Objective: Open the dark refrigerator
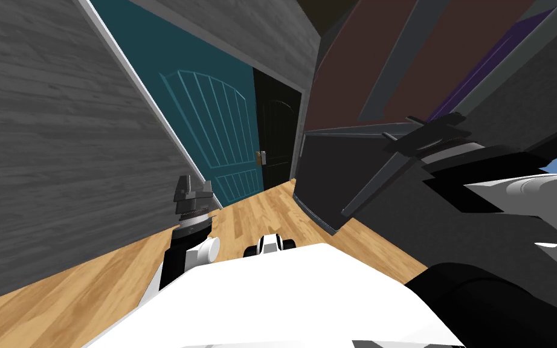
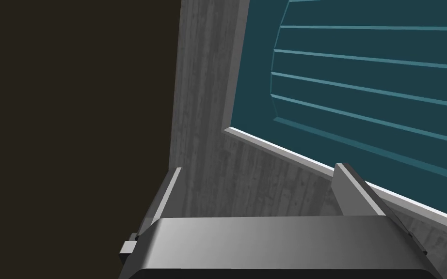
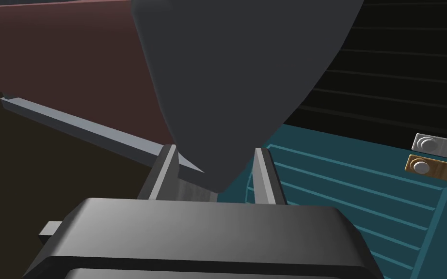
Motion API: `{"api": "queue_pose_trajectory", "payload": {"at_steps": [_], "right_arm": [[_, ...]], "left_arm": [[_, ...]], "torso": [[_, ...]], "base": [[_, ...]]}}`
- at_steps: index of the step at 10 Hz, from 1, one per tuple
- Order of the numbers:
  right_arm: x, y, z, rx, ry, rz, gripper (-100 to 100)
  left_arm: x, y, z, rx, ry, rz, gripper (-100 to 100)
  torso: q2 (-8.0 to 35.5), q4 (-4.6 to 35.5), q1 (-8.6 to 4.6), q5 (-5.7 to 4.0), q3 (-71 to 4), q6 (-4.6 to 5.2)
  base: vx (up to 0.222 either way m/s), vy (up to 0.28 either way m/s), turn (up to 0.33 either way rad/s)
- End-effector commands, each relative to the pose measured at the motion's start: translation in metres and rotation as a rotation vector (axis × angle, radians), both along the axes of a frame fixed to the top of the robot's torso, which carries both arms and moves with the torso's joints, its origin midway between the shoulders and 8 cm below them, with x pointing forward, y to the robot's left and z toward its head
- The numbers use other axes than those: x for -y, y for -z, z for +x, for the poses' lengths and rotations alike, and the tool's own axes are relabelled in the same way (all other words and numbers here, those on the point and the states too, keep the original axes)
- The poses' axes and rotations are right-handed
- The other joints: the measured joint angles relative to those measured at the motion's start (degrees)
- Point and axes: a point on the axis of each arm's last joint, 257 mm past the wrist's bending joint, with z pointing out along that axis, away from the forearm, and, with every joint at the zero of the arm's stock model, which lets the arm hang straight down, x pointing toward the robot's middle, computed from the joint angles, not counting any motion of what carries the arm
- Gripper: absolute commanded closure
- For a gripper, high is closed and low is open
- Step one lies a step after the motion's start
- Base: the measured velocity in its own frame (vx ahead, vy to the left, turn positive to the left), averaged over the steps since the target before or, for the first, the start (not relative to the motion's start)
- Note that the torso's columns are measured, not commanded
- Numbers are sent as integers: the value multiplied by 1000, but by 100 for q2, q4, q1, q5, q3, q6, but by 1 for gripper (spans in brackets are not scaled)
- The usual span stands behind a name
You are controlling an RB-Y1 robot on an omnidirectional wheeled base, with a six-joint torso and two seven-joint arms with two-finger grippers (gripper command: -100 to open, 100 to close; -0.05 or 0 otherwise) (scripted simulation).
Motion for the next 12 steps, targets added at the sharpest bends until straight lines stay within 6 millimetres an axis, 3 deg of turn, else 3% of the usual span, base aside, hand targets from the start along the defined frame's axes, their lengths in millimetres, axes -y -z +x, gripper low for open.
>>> {"api": "queue_pose_trajectory", "payload": {"at_steps": [1, 8, 9, 12], "right_arm": [[15, -3, -2, 4, 42, -4, 100], [63, -7, -15, 8, 180, -13, 100], [60, -3, -14, -3, 168, -9, 100], [86, -1, -22, -5, 235, -6, 100]], "left_arm": [[0, 0, 0, 0, 0, 0, 0], [0, 0, 0, 0, 0, 0, 0], [0, 0, 0, 0, 0, 0, 0], [0, 0, 0, 0, 0, 1, 0]], "torso": [[-14, 2, -27, 9, -18, -12], [10, 13, -29, 17, -6, -9], [5, 10, -4, 12, -3, -2], [5, 10, -44, -5, -1, 4]], "base": [[176, 311, -76], [104, 331, -69], [46, 180, -66], [133, 192, -59]]}}
